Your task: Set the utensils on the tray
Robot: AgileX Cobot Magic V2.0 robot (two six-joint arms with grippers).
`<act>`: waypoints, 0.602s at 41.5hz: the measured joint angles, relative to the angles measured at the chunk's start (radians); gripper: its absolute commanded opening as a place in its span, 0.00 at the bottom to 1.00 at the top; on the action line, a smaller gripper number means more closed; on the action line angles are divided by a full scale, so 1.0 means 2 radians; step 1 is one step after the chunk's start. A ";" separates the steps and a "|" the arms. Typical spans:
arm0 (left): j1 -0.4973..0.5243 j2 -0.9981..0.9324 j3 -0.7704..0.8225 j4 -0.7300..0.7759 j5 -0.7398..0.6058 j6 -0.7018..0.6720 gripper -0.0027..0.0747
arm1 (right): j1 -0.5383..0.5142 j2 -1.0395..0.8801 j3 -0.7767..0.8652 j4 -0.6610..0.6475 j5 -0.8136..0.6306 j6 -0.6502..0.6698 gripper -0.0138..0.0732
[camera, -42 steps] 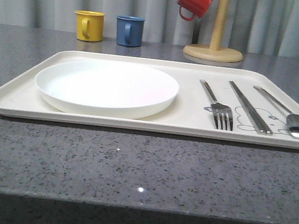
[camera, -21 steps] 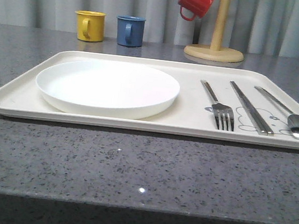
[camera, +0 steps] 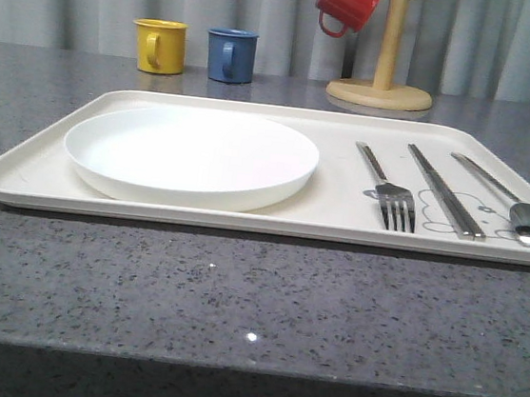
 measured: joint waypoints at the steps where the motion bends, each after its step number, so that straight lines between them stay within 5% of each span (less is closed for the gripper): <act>1: 0.000 0.000 0.000 0.000 0.000 0.000 0.01 | -0.001 0.000 0.000 0.000 -0.002 -0.001 0.08; 25: 0.000 0.000 0.000 0.000 0.000 0.000 0.01 | -0.002 0.000 0.000 0.019 -0.008 -0.022 0.08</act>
